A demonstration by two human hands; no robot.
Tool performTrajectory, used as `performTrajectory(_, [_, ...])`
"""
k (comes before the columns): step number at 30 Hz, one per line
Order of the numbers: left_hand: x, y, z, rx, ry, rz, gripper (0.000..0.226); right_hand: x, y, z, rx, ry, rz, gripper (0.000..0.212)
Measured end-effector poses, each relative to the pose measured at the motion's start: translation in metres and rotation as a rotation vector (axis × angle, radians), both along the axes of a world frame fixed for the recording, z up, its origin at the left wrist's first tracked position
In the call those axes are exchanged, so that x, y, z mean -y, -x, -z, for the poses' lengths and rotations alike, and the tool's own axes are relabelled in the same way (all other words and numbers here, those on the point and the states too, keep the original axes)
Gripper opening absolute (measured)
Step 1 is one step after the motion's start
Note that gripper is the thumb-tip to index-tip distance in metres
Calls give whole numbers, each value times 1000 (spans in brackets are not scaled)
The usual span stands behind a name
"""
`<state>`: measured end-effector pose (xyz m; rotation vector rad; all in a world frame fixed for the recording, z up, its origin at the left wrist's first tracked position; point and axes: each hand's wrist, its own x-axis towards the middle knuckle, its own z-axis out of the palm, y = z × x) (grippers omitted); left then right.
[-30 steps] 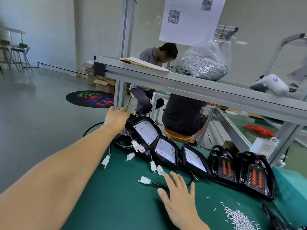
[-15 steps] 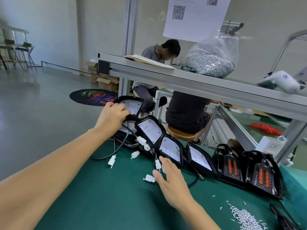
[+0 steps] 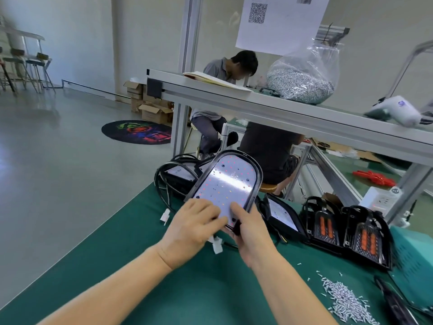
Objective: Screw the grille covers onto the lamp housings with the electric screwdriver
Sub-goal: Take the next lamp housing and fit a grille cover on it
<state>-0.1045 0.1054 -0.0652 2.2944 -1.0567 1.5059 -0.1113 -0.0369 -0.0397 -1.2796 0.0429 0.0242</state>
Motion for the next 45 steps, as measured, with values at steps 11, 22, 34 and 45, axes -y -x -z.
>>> performTrajectory(11, [-11,34,20,-442,2,-95,76,79,37,25,-107,16,72,24])
performTrajectory(22, [-43,58,61,-405,-463,-16,51,114,81,46,-235,161,-90,23])
performTrajectory(34, [-60,47,55,-1039,-183,-216,49,139,98,49,-195,639,-269,21])
performTrajectory(45, [45,70,43,-1416,676,15,14,133,89,49,-127,740,-244,10])
